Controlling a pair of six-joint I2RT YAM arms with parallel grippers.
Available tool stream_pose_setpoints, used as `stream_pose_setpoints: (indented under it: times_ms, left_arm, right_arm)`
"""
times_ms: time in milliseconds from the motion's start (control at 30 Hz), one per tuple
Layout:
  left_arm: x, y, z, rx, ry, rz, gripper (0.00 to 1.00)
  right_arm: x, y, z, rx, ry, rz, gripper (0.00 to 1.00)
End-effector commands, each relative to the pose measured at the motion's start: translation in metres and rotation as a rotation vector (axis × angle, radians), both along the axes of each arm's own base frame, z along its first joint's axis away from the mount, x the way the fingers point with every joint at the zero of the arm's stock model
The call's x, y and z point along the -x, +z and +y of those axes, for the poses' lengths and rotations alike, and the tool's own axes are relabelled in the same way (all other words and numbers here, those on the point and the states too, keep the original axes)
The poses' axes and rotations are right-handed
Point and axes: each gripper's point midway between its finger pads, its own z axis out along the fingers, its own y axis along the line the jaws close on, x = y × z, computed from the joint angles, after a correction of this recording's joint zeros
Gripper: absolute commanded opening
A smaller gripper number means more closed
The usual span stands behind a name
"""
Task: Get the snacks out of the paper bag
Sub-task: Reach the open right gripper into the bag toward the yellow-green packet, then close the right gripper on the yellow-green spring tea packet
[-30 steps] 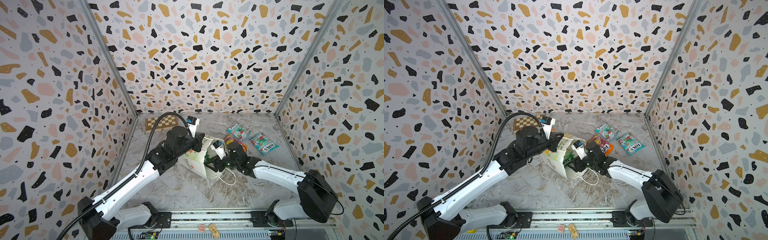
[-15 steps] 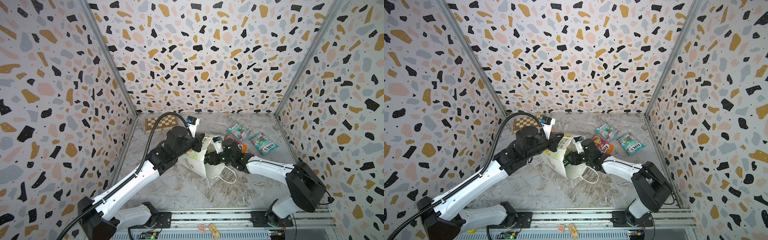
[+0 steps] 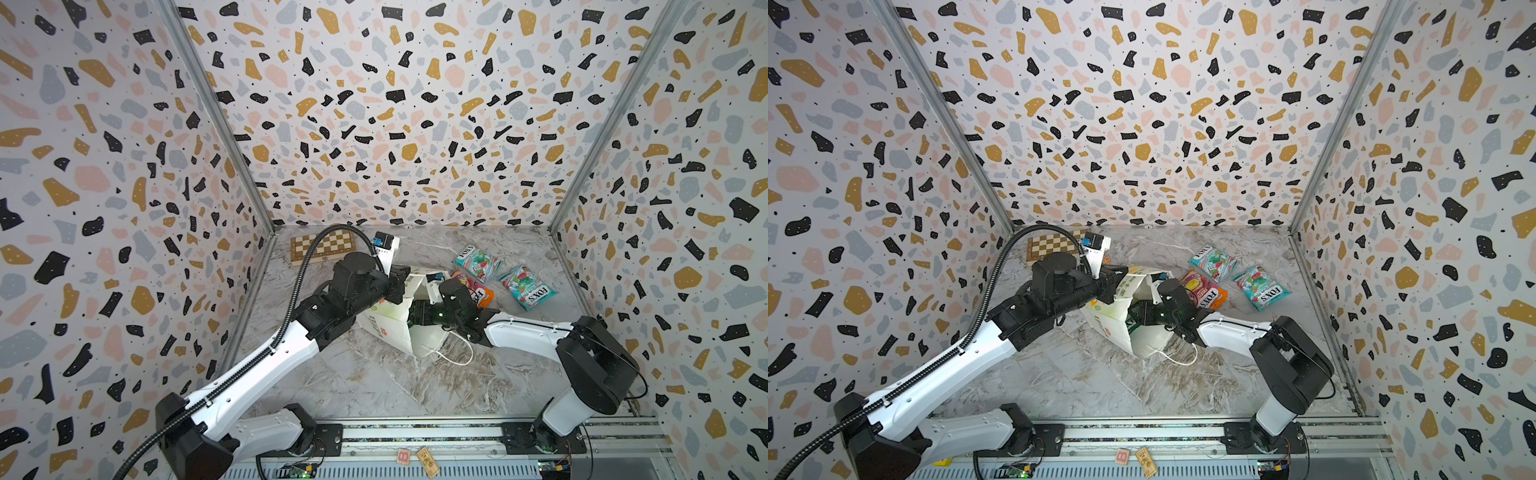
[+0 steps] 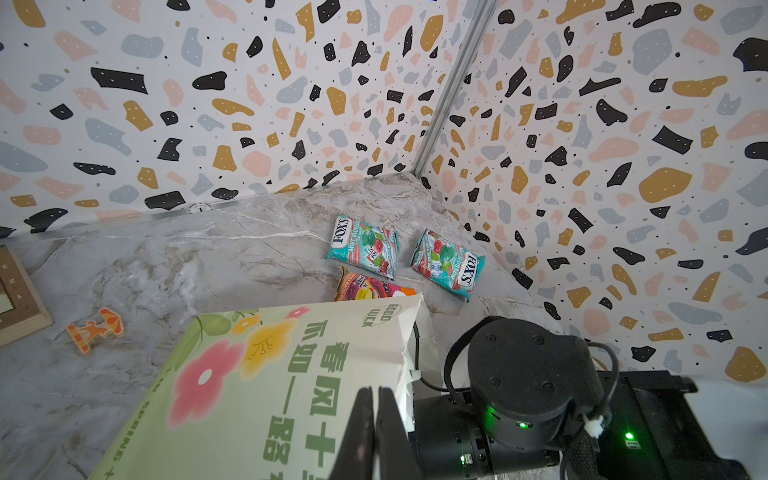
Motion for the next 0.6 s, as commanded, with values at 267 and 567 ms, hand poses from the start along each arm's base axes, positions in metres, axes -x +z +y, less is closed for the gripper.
stream_pose_setpoints:
  times_ms: [267, 567]
  left_arm:
    - [-0.001, 0.009, -0.005, 0.031, -0.017, -0.035, 0.00]
    - [-0.001, 0.009, -0.008, 0.032, -0.030, -0.032, 0.00]
  right_arm:
    - [-0.023, 0.014, 0.006, -0.038, -0.089, -0.002, 0.55]
    - [-0.027, 0.014, 0.020, -0.100, -0.077, 0.029, 0.56]
